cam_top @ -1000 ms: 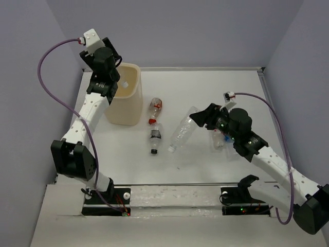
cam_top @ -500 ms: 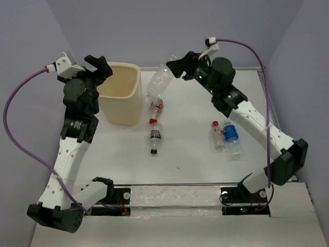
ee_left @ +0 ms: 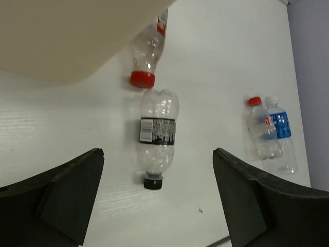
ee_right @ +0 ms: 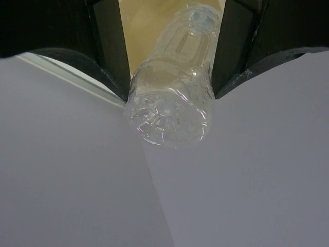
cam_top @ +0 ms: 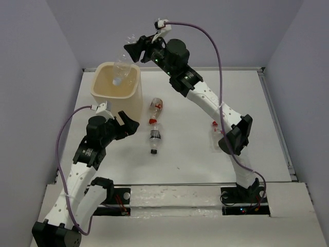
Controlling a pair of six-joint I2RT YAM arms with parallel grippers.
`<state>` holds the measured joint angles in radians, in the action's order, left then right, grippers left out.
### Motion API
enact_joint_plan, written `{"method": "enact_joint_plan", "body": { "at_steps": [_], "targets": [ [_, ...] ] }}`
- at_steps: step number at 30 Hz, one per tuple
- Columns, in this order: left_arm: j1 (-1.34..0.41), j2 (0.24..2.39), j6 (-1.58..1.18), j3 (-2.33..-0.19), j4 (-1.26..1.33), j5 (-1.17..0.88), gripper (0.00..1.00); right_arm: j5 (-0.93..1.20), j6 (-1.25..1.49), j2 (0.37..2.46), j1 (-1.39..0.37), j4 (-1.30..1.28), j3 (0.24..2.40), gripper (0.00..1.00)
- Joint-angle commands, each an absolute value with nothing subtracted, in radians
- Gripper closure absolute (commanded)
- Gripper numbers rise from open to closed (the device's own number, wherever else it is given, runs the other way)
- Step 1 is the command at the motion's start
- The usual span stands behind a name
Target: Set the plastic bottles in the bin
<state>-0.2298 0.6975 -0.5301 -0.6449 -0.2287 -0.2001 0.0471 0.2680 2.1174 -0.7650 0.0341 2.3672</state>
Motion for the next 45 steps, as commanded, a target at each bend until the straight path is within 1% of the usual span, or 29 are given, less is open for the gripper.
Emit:
{"method": "enact_joint_plan", "body": {
  "at_steps": [1, 2, 4, 5, 7, 8, 10, 11, 12, 13, 14, 15, 17, 18, 20, 21, 22, 23, 25, 27, 29, 30, 31, 32, 34, 35, 39, 42, 45],
  "targets": [
    [-0.247, 0.669, -0.566, -0.618, -0.207, -0.356, 0.03, 0.063, 0.239, 2.256, -0.825, -0.029, 2.506, 0.24],
    [-0.267, 0.675, -0.569, -0.611, -0.196, -0.354, 0.02, 0.067, 0.242, 2.275, -0.825, -0.041, 2.534, 0.13],
    [-0.304, 0.716, -0.578, -0.594, -0.152, -0.368, 0.01, 0.075, 0.25, 2.295, -0.825, -0.096, 2.585, 0.07],
    [-0.361, 0.736, -0.59, -0.591, -0.134, -0.353, 0.01, 0.068, 0.238, 2.278, -0.825, -0.1, 2.571, 0.02],
    [-0.422, 0.778, -0.601, -0.592, -0.092, -0.295, 0.01, 0.049, 0.233, 2.174, -0.825, -0.089, 2.495, 0.02],
    [-0.449, 0.816, -0.606, -0.595, -0.08, -0.264, 0.01, 0.06, 0.233, 2.134, -0.815, -0.081, 2.408, 0.02],
    [-0.509, 0.857, -0.604, -0.601, -0.06, -0.145, 0.01, 0.075, 0.238, 2.044, -0.802, -0.078, 2.302, 0.07],
    [-0.524, 0.895, -0.606, -0.61, -0.06, -0.071, 0.01, 0.071, 0.232, 1.942, -0.792, -0.075, 2.166, 0.11],
    [-0.537, 0.914, -0.604, -0.614, -0.054, -0.039, 0.01, 0.063, 0.232, 1.886, -0.792, -0.072, 2.087, 0.11],
    [-0.564, 0.948, -0.603, -0.618, -0.04, -0.002, 0.01, 0.036, 0.229, 1.828, -0.779, -0.057, 2.003, 0.2],
    [-0.575, 0.963, -0.604, -0.621, -0.035, 0.047, 0.01, 0.022, 0.232, 1.769, -0.779, -0.048, 1.915, 0.24],
    [-0.587, 1.001, -0.601, -0.621, -0.019, 0.101, 0.01, 0.009, 0.238, 1.658, -0.747, -0.035, 1.743, 0.3],
    [-0.62, 1.046, -0.601, -0.623, -0.008, 0.149, 0.01, -0.027, 0.258, 1.504, -0.688, -0.037, 1.578, 0.39],
    [-0.629, 1.072, -0.6, -0.623, 0.035, 0.15, 0.01, -0.031, 0.297, 1.455, -0.658, -0.035, 1.405, 0.46],
    [-0.653, 1.152, -0.6, -0.629, 0.061, 0.153, 0.01, -0.009, 0.348, 1.366, -0.533, -0.037, 1.24, 0.49],
    [-0.663, 1.182, -0.6, -0.635, 0.069, 0.153, 0.01, 0.02, 0.397, 1.321, -0.487, -0.04, 1.159, 0.54],
    [-0.667, 1.237, -0.595, -0.65, 0.078, 0.161, 0.01, 0.034, 0.411, 1.237, -0.451, -0.055, 1.02, 0.55],
    [-0.672, 1.262, -0.595, -0.658, 0.081, 0.17, 0.01, 0.02, 0.416, 1.198, -0.424, -0.075, 0.962, 0.56],
    [-0.678, 1.307, -0.592, -0.679, 0.078, 0.182, 0.01, -0.046, 0.414, 1.105, -0.391, -0.133, 0.881, 0.56],
    [-0.68, 1.364, -0.592, -0.703, 0.078, 0.222, 0.01, -0.141, 0.416, 1.059, -0.377, -0.227, 0.795, 0.53],
    [-0.681, 1.399, -0.597, -0.709, 0.08, 0.261, 0.01, -0.186, 0.433, 1.002, -0.367, -0.294, 0.737, 0.38],
    [-0.681, 1.41, -0.598, -0.709, 0.084, 0.268, 0.01, -0.199, 0.442, 0.99, -0.367, -0.313, 0.726, 0.29],
    [-0.683, 1.429, -0.598, -0.707, 0.093, 0.276, 0.05, -0.234, 0.442, 0.97, -0.367, -0.337, 0.716, 0.25],
    [-0.683, 1.437, -0.598, -0.709, 0.097, 0.284, 0.05, -0.251, 0.44, 0.968, -0.367, -0.347, 0.71, 0.24],
    [-0.683, 1.456, -0.598, -0.709, 0.097, 0.293, 0.14, -0.265, 0.443, 0.979, -0.367, -0.366, 0.715, 0.23],
    [-0.683, 1.457, -0.6, -0.707, 0.098, 0.29, 0.22, -0.261, 0.448, 1.012, -0.367, -0.373, 0.721, 0.23],
    [-0.686, 1.434, -0.601, -0.674, 0.098, 0.293, 0.36, -0.287, 0.449, 1.087, -0.367, -0.388, 0.729, 0.23],
    [-0.686, 1.401, -0.603, -0.635, 0.1, 0.279, 0.44, -0.27, 0.453, 1.141, -0.367, -0.391, 0.732, 0.23],
    [-0.689, 1.332, -0.606, -0.615, 0.086, 0.23, 0.49, -0.265, 0.443, 1.161, -0.367, -0.39, 0.732, 0.23]
  ]
}}
